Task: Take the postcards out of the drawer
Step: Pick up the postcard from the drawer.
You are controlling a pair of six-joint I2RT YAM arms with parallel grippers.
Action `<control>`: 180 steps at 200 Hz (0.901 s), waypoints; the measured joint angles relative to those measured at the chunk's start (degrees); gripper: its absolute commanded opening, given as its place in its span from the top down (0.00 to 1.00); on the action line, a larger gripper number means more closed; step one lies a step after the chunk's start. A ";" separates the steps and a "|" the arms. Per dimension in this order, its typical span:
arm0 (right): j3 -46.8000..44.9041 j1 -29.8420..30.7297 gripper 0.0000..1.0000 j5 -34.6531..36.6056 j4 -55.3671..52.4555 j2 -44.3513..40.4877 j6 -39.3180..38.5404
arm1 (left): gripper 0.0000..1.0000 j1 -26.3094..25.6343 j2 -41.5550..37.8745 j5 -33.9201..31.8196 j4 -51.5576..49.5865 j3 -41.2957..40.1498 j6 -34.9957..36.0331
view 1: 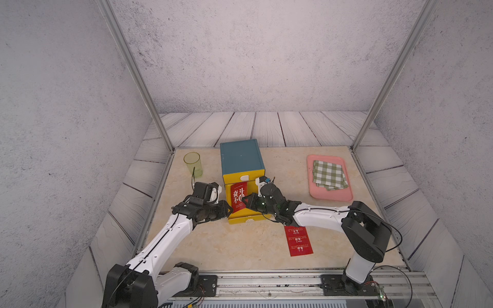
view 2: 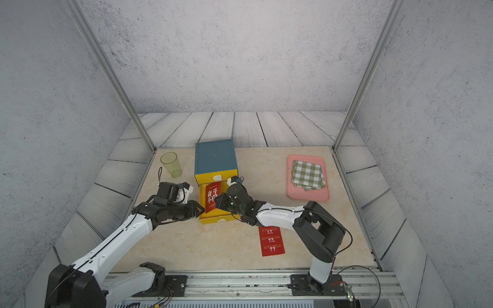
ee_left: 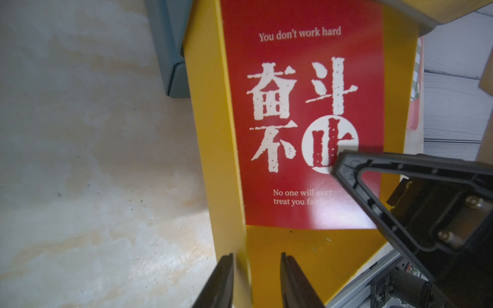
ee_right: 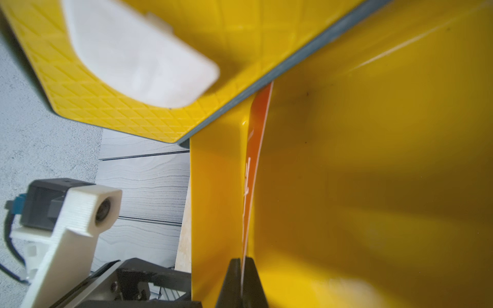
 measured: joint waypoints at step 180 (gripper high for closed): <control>-2.54 -0.72 1.00 0.04 -6.69 -11.26 5.03 | 0.26 -0.17 -3.34 -3.06 -1.66 2.84 -0.09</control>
